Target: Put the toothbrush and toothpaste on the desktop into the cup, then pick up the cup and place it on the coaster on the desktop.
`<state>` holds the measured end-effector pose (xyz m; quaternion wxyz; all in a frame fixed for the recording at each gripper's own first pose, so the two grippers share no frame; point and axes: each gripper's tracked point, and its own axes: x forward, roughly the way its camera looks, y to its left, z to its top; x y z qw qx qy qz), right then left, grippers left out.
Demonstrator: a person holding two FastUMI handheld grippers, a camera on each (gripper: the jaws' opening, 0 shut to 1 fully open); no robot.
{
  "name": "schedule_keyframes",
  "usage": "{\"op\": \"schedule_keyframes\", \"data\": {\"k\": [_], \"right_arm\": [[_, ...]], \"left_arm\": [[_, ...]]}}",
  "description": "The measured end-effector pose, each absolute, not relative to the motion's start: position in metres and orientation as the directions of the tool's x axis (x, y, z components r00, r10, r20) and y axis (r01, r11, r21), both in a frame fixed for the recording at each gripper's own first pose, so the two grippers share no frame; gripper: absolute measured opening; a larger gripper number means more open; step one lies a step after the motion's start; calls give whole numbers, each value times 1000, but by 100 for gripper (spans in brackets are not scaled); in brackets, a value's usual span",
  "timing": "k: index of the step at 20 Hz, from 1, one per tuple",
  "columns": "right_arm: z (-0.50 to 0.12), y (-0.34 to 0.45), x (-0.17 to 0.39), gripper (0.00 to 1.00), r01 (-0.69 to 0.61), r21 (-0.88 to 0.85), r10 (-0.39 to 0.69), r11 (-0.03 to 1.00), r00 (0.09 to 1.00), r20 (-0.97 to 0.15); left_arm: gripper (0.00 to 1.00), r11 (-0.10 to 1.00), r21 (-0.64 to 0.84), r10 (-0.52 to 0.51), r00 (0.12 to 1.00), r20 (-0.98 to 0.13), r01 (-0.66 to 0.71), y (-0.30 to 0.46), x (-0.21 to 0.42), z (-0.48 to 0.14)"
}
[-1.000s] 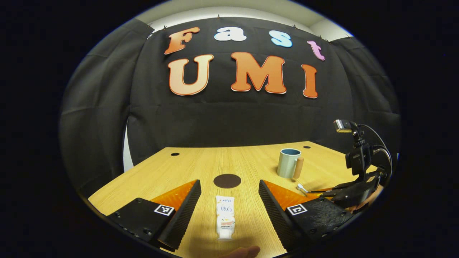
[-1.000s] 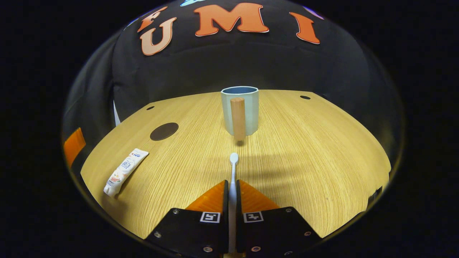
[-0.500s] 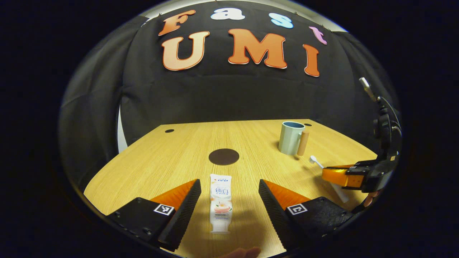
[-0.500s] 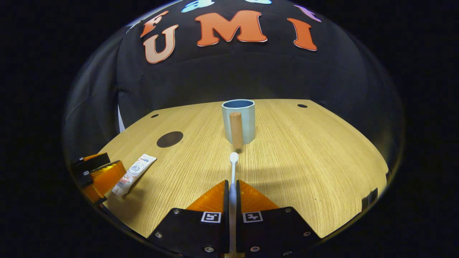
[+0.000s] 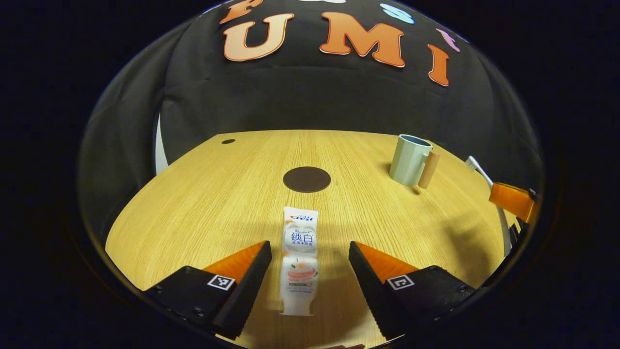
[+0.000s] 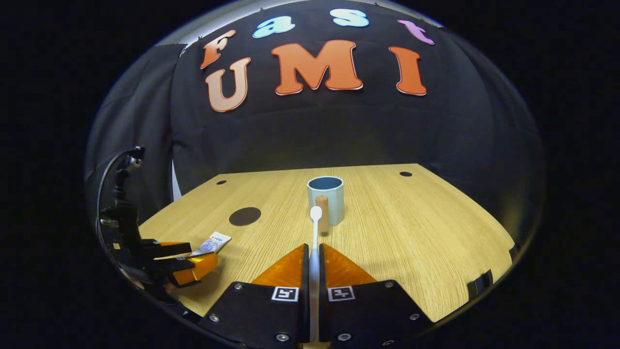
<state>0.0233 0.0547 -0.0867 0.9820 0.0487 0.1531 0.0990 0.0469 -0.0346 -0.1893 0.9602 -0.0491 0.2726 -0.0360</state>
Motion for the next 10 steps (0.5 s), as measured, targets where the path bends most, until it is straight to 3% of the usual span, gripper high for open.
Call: {"op": "schedule_keyframes", "data": {"k": [3, 8, 10], "right_arm": [[-77, 52, 21, 8, -180, 117, 205, 977, 942, -264], [-67, 45, 22, 8, -171, 131, 198, 977, 951, -238], [-63, 46, 22, 8, -172, 129, 198, 977, 952, -235]], "left_arm": [[97, 995, -97, -69, 836, -544, 19, -30, 50, -194], [78, 995, -99, -69, 816, -573, 15, -35, 50, -203], [64, 995, -96, -68, 811, -581, 16, -34, 51, -202]]}}
